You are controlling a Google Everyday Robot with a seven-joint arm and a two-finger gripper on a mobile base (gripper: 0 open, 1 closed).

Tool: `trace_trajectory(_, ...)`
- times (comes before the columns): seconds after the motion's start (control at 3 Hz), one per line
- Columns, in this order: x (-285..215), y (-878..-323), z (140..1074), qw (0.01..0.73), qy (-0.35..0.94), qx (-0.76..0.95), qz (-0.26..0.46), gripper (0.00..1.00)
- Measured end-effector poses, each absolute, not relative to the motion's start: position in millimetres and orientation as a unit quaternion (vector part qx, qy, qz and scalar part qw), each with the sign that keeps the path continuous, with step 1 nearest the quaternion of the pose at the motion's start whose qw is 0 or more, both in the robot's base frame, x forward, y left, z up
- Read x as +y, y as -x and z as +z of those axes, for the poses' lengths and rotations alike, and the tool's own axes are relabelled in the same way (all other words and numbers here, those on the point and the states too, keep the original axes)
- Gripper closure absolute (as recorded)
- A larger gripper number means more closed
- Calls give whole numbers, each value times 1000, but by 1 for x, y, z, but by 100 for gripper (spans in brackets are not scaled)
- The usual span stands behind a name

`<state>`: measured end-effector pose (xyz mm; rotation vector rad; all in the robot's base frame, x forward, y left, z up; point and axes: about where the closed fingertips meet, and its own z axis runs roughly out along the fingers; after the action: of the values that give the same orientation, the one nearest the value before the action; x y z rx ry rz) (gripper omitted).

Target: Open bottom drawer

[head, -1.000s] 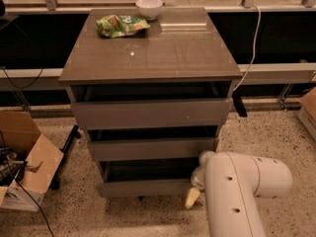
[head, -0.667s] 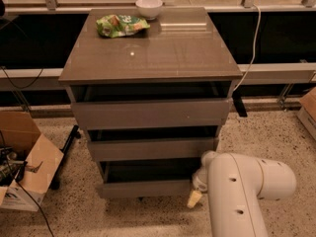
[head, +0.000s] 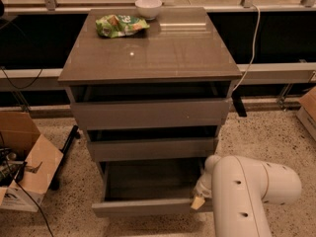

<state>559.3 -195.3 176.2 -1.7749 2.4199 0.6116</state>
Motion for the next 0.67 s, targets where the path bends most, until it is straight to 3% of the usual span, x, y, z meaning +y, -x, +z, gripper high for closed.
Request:
trace_trajectory(0.33, -192, -521, 168, 17, 547, 805, 232, 68)
trace_trajectory(0.67, -192, -521, 171, 17, 547, 805, 232, 45)
